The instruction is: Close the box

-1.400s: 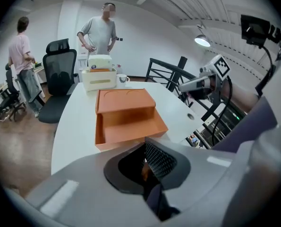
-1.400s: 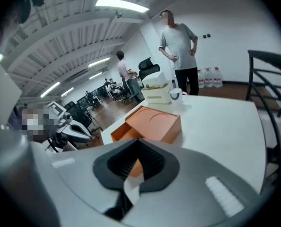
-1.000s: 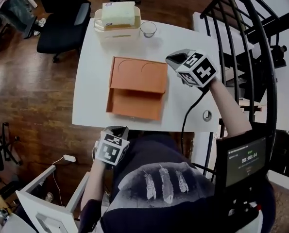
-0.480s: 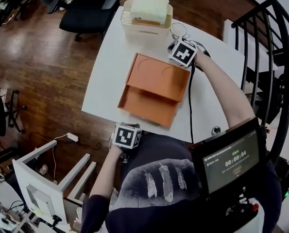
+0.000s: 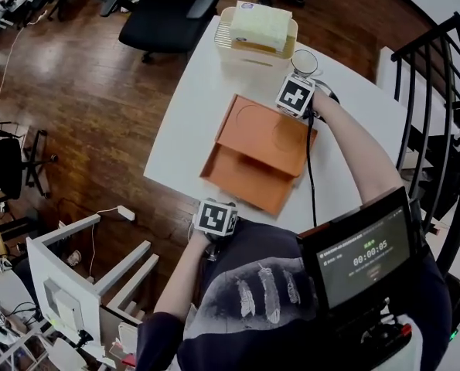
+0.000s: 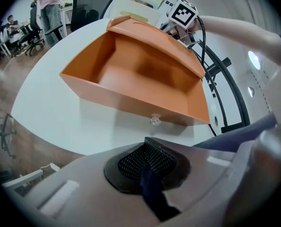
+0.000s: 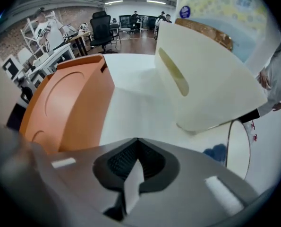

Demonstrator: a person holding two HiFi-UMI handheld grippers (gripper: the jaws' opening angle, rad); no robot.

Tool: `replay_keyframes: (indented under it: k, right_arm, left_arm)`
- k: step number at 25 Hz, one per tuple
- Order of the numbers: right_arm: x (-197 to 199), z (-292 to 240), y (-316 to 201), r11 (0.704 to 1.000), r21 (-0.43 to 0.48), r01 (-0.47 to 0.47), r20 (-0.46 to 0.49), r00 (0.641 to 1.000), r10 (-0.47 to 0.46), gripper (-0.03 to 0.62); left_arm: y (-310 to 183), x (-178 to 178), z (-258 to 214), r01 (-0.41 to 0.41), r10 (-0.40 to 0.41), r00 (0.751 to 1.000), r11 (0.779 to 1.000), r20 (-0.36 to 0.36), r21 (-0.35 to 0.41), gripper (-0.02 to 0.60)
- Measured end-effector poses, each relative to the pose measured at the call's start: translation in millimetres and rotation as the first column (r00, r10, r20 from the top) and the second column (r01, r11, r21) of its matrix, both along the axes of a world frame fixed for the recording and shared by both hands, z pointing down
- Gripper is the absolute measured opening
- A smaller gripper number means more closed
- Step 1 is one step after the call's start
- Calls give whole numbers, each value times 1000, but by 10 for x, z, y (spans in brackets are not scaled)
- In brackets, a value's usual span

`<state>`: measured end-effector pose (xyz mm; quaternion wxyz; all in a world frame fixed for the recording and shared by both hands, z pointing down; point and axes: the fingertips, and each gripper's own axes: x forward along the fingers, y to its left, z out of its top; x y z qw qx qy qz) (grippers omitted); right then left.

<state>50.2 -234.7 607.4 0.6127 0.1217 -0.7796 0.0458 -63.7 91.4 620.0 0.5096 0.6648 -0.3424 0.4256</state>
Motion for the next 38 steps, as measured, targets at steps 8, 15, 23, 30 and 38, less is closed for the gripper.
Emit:
replay_keyframes:
  k: [8, 15, 23, 30, 38]
  right_arm:
    - [-131, 169, 46, 999, -42, 23, -33, 999, -24, 5]
    - [-79, 105, 32, 1000, -11, 22, -42, 999, -23, 5]
    - [-81, 119, 72, 1000, -9, 5, -59, 998, -6, 5]
    - [-79, 106, 67, 1000, -20, 7, -53, 999, -8, 5]
    - [-78, 103, 56, 1000, -16, 2, -44, 999, -2, 5]
  left_arm:
    - [-27, -129, 69, -46, 45, 997, 999, 58, 10, 15]
    - [-58, 64, 2, -21, 21, 1000, 1000, 1, -20, 15]
    - [-105, 85, -7, -17, 16, 999, 999, -31, -49, 15]
    - [-117, 150, -36, -13, 9, 998, 998, -69, -64, 15]
    - [-134, 171, -41, -3, -3, 997, 997, -81, -81, 15]
